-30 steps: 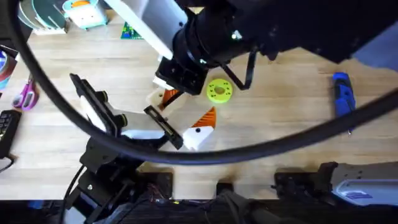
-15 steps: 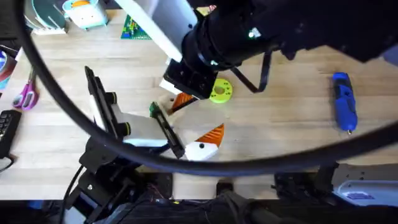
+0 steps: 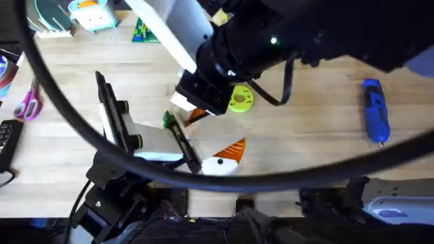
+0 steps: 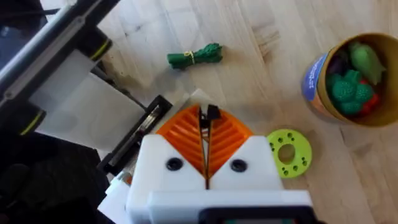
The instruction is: Pick up the gripper from the table and insert it into the empty holder that is missing its gripper. Then pick up a screw, insert it into the mounting hole, and use the screwdriver to tighten it. Finally, clean up the table by picking up the vegetable and placing it into the bucket.
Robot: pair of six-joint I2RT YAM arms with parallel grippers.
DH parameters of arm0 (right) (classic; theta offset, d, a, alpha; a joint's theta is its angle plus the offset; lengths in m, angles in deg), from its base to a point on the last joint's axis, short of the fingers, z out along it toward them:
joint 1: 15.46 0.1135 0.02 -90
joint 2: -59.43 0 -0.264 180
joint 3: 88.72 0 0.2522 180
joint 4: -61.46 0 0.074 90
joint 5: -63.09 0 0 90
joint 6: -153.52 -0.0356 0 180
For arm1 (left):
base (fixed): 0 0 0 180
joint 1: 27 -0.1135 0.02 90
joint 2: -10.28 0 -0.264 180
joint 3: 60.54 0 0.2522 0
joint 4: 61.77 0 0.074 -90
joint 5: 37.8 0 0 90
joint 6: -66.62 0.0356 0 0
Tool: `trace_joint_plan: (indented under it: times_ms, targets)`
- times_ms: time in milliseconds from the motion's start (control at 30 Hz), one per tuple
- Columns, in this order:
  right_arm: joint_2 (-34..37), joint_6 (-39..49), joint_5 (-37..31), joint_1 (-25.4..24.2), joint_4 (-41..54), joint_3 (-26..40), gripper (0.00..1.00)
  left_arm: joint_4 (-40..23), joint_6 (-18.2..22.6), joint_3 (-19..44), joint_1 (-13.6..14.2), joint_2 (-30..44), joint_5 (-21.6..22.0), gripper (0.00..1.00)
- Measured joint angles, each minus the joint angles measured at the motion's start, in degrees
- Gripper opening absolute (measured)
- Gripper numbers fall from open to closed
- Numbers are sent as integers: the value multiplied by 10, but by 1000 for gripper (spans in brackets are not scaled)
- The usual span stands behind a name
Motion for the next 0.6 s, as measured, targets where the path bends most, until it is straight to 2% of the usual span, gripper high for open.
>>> trace_joint_plan:
  times_ms: [200, 600]
  targets:
    - [0, 0, 4, -5, -11, -31, 6, 0, 0, 0, 0, 0, 0, 993]
    - [0, -2, 8, -11, -25, -34, 6, 0, 0, 0, 0, 0, 0, 993]
